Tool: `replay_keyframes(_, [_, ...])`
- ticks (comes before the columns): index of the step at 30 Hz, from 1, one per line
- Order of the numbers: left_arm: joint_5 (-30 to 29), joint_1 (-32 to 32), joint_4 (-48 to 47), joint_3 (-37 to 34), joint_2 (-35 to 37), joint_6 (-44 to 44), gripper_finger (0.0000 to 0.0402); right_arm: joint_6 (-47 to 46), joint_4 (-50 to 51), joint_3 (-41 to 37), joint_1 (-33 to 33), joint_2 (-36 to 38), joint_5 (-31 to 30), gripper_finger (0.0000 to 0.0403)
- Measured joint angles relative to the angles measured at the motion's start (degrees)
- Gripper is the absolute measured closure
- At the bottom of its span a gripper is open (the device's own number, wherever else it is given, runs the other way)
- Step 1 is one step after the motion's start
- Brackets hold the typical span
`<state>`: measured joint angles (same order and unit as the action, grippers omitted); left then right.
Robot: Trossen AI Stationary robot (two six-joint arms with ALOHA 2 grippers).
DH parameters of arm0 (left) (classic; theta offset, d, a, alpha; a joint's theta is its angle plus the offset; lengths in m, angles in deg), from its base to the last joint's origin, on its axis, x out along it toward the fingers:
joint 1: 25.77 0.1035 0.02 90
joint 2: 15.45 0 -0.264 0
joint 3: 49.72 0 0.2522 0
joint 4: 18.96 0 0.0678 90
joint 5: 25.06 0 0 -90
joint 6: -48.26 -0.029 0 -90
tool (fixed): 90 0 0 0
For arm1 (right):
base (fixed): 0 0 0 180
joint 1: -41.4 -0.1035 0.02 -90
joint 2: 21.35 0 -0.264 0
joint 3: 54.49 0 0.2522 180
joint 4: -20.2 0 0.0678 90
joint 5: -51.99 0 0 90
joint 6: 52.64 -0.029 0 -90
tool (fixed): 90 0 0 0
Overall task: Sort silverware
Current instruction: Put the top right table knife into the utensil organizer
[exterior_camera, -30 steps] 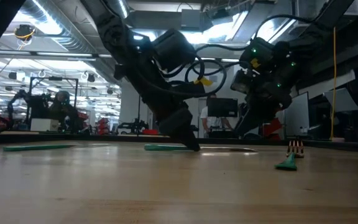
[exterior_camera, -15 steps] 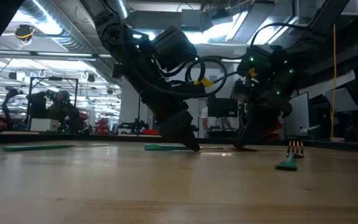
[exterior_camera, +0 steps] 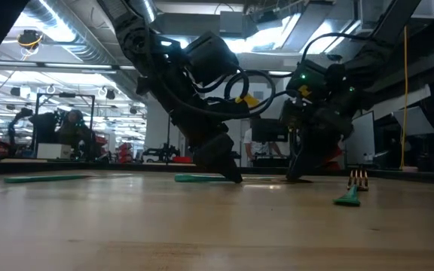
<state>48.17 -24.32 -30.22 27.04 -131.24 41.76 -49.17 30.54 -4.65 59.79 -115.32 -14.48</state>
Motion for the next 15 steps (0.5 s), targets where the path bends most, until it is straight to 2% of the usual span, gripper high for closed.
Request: replay_keyframes(15, [-0.3,0.0,1.0,0.0,-0.4,0.0,0.0357,-6.1,0.5,-0.1,0.0,0.0,4.7,0.023])
